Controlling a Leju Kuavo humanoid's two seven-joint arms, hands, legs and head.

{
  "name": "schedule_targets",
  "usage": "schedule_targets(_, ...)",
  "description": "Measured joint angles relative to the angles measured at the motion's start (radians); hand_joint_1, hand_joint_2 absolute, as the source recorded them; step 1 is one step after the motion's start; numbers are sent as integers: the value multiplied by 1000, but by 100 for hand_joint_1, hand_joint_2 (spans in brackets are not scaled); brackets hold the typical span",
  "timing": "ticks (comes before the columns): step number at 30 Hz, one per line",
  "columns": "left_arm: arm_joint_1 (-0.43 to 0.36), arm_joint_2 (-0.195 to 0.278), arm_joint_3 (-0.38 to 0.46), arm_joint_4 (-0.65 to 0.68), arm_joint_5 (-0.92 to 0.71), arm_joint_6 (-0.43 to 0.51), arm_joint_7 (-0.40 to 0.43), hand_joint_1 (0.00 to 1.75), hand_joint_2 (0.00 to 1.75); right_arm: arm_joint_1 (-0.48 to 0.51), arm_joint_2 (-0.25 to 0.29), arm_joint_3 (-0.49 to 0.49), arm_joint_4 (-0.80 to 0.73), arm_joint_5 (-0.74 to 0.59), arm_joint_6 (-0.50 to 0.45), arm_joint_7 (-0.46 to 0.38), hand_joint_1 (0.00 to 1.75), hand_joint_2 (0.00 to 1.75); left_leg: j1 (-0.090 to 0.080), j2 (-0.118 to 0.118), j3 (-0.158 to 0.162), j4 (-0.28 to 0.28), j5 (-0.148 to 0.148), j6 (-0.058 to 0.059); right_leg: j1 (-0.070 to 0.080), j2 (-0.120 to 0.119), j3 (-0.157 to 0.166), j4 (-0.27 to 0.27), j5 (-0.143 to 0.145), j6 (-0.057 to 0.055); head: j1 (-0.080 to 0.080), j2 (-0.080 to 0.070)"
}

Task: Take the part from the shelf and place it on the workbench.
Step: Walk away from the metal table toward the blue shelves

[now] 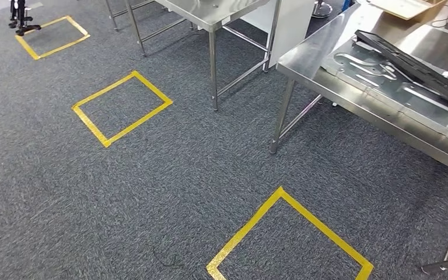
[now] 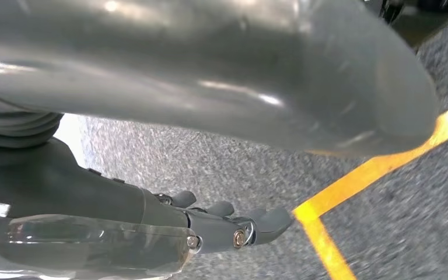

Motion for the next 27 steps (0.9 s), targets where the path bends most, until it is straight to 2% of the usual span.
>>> schedule_targets(1, 2, 0, -1, 0, 0, 0, 0, 0, 0, -1, 0, 0, 0, 0, 2, 0, 0, 0, 4, 4, 12, -17, 18, -4, -2, -13, 0, 2, -2, 3, 0, 0)
schedule_targets(2, 3, 0, -2, 0, 0, 0, 1, 0, 0, -1, 0, 0, 0, 0, 3, 0, 0, 0, 8, 14, 42, -70, 48, -8, -4, -26, 2, 4, -5, 8, 0, 0)
schedule_targets(3, 3, -1, -2, 0, 0, -1, 1, 0, 0, -2, 1, 0, 0, 0, 4, 0, 0, 0, 10, 35, 81, -140, 76, -11, -5, -37, 4, 8, -10, 14, 0, 0)
schedule_targets(4, 1, -1, -3, 0, 0, -2, 0, 0, 0, -3, 1, 0, 0, 0, 4, 1, 0, 0, 8, 53, 114, -201, 96, -9, -5, -49, 6, 12, -15, 22, 0, 0)
schedule_targets(5, 0, -2, -4, 0, 0, -3, -1, 0, 0, -4, 0, 0, 0, 0, 4, 2, 0, 0, 6, 66, 136, -242, 107, -5, -3, -58, 8, 15, -19, 29, 0, 0)
schedule_targets(6, 0, -3, -4, 0, 0, -4, -2, 0, 0, -6, 0, 0, 0, 0, 4, 3, 0, 0, 2, 71, 143, -259, 107, 1, -1, -67, 11, 16, -21, 36, 0, 0)
schedule_targets(8, 4, -5, -5, 0, -3, -5, -3, 0, 0, -12, 0, 0, 0, 0, 4, 6, 0, 0, -2, 52, 140, -261, 109, 18, -1, -81, 17, 12, -22, 47, 0, 0)
schedule_targets(9, 7, -7, -5, 0, -4, -5, -4, 0, 0, -15, 0, 0, 0, 0, 4, 7, 0, 0, -2, 44, 141, -264, 111, 25, -3, -73, 18, 15, -28, 52, 0, 0)
schedule_targets(11, 8, -12, -8, 0, -6, -5, -5, 0, 0, -16, -1, 0, 0, 0, 4, 9, 0, 0, 0, 25, 143, -272, 118, 41, -7, -29, -3, 70, -71, 58, 0, 0)
schedule_targets(12, 7, -14, -9, 1, -6, -5, -5, 0, 0, -15, -1, 0, 0, 0, 5, 9, 0, 0, -1, 15, 141, -273, 121, 46, -8, 1, -29, 128, -105, 58, 0, 0)
schedule_targets(13, 5, -15, -11, 1, -6, -5, -5, 0, 0, -14, -1, 0, 0, 1, 5, 9, 0, 0, -2, 5, 139, -273, 122, 50, -7, 19, -63, 197, -138, 57, 0, 0)
schedule_targets(14, 4, -16, -12, 1, -6, -5, -5, 0, 0, -13, -1, 0, 0, 1, 5, 9, 0, 0, -5, -8, 138, -273, 123, 53, -5, 28, -95, 257, -158, 55, 0, 0)
schedule_targets(15, 3, -17, -13, 1, -6, -5, -5, 0, 0, -12, -1, 0, 0, 1, 6, 9, 0, 0, -8, -21, 138, -272, 123, 54, -4, 33, -115, 291, -159, 53, 0, 0)
schedule_targets(16, 4, -17, -14, 1, -6, -5, -5, 0, 0, -11, -1, 0, 0, 2, 6, 9, 0, 0, -10, -36, 139, -270, 122, 55, -4, 36, -118, 285, -139, 50, 1, 0)
schedule_targets(17, 4, -18, -14, 1, -6, -5, -5, 0, 0, -11, -1, 0, 0, 2, 6, 9, 0, 0, -12, -51, 141, -269, 122, 55, -3, 41, -104, 244, -102, 45, 1, 0)
schedule_targets(18, 4, -19, -15, 1, -6, -5, -5, 0, 0, -10, -2, 0, 0, 2, 6, 9, 0, 0, -13, -65, 141, -268, 121, 55, -2, 57, -79, 179, -59, 38, 1, 0)
schedule_targets(19, 3, -21, -15, 1, -6, -5, -5, 0, 0, -9, -4, 0, 0, 2, 6, 10, 0, 0, -16, -78, 140, -265, 120, 53, -1, 81, -55, 116, -28, 30, 0, 0)
schedule_targets(20, 2, -23, -16, 1, -6, -5, -5, 0, 0, -9, -5, 0, 0, 2, 6, 10, 0, 0, -16, -89, 138, -263, 120, 50, 0, 101, -38, 69, -9, 25, 0, 0)
schedule_targets(21, 2, -25, -17, 1, -6, -5, -5, 0, 0, -10, -6, 0, 0, 2, 6, 10, 0, 0, -14, -100, 134, -262, 120, 45, 1, 116, -28, 42, -3, 22, 0, 0)
schedule_targets(22, 2, -26, -17, 1, -6, -5, -5, 0, 0, -12, -7, 0, 0, 2, 6, 10, 0, 0, -13, -110, 131, -263, 121, 39, 3, 117, -26, 34, -5, 20, 0, 0)
schedule_targets(23, 4, -26, -17, 1, -6, -5, -5, 0, 0, -15, -7, 0, 0, 2, 6, 10, 0, 0, -11, -121, 128, -266, 124, 32, 3, 106, -23, 28, -4, 18, 0, 0)
schedule_targets(24, 6, -26, -17, 1, -6, -5, -4, 0, 0, -18, -7, 0, 0, 2, 6, 10, 0, 0, -10, -121, 127, -265, 124, 26, 2, 95, -18, 20, -1, 14, 0, 0)
schedule_targets(25, 7, -27, -17, 1, -6, -5, -4, 0, 0, -18, -7, 0, 0, 2, 6, 10, 0, 0, -12, -105, 122, -255, 116, 21, 0, 82, -12, 12, 3, 10, 0, 0)
schedule_targets(27, 5, -28, -18, 1, -6, -5, -4, 0, 0, -13, -6, 0, 0, 2, 6, 10, 0, 0, -12, -47, 85, -173, 68, 15, -2, 51, -3, -1, 6, 0, 0, 0)
